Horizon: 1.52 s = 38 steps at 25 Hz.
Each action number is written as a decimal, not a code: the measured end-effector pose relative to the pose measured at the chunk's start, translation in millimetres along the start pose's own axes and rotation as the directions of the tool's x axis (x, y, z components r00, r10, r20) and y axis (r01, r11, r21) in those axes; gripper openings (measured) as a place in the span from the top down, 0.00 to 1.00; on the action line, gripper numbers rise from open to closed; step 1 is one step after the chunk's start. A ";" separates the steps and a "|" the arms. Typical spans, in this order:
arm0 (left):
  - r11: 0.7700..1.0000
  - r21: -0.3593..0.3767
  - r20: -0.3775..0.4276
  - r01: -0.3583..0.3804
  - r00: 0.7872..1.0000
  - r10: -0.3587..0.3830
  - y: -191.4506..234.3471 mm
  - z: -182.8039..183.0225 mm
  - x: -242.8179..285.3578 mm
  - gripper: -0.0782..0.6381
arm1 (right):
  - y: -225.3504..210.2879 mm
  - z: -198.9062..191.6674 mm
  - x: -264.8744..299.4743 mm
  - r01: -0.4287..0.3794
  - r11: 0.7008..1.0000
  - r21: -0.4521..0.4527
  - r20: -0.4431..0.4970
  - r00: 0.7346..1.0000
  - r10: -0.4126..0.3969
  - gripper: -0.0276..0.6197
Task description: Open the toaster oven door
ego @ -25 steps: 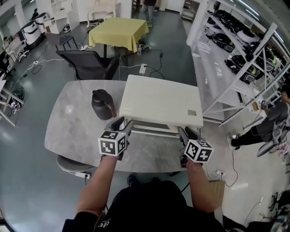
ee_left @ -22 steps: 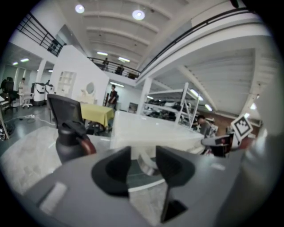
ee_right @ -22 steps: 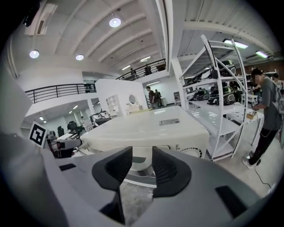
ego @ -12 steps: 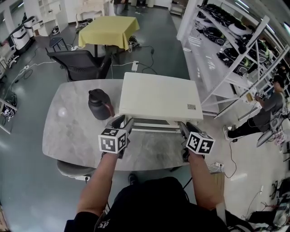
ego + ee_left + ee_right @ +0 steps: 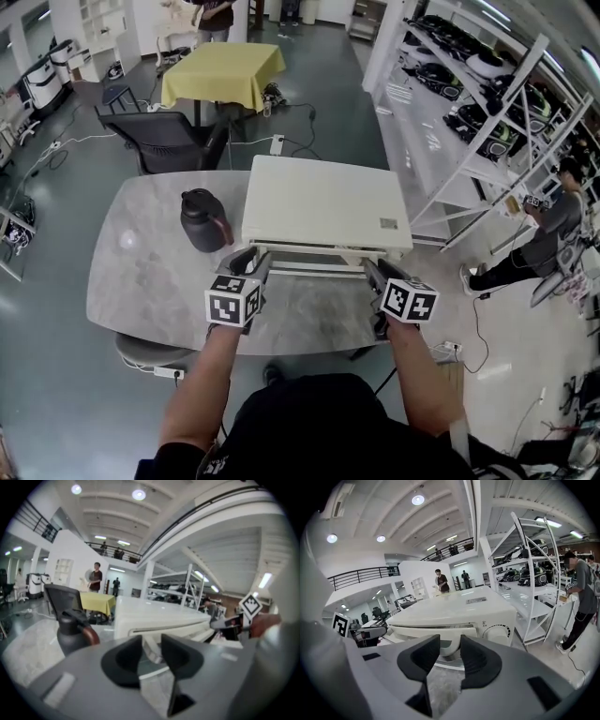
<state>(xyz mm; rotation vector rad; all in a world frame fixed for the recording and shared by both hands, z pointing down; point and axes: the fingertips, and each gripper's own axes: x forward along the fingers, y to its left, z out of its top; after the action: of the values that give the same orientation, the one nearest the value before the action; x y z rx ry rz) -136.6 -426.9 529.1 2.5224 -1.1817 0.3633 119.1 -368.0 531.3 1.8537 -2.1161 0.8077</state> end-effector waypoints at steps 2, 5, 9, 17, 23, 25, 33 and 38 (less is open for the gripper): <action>0.998 0.042 -0.013 -0.039 0.999 0.039 -2.3 -0.4 -3.2 0.70 | 0.9 -1.8 -2.4 -0.012 1.000 0.001 0.000 1.000 0.012 0.76; 0.998 0.004 -0.017 -0.065 0.998 0.065 -3.8 -1.3 -11.9 0.70 | 2.3 -7.7 -6.1 -0.030 1.000 0.005 -0.007 1.000 0.030 0.76; 0.992 -0.068 0.009 -0.108 0.994 0.109 4.9 2.3 -27.8 0.70 | 4.1 -18.1 -11.8 -0.056 0.998 0.002 -0.011 0.998 0.056 0.75; 0.974 -0.144 -0.044 -0.176 0.984 0.171 8.4 -5.2 -31.1 0.64 | 6.0 -35.1 -23.4 -0.100 0.995 -0.023 -0.016 0.995 0.099 0.75; 0.966 -0.181 -0.045 -0.184 0.983 0.178 0.3 -8.0 -25.2 0.63 | 9.0 -46.4 -29.5 -0.148 0.989 -0.026 -0.035 0.988 0.147 0.74; 0.965 -0.166 -0.053 -0.202 0.979 0.196 -1.4 -10.6 -25.7 0.63 | 9.5 -49.8 -31.3 -0.155 0.988 -0.023 -0.035 0.987 0.154 0.74; 0.964 -0.143 -0.099 -0.223 0.973 0.210 -9.1 -35.0 -38.4 0.62 | 9.2 -71.6 -38.4 -0.192 0.981 0.010 -0.072 0.979 0.192 0.73; 0.963 -0.138 -0.111 -0.233 0.970 0.218 -14.2 -45.9 -47.3 0.62 | 6.2 -86.2 -53.9 -0.204 0.978 0.042 -0.095 0.974 0.207 0.72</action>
<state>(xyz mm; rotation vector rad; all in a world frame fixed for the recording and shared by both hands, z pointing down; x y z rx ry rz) -159.1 -367.3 551.1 2.2233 -1.4079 0.4268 106.5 -276.4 574.1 1.5907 -2.2692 0.9625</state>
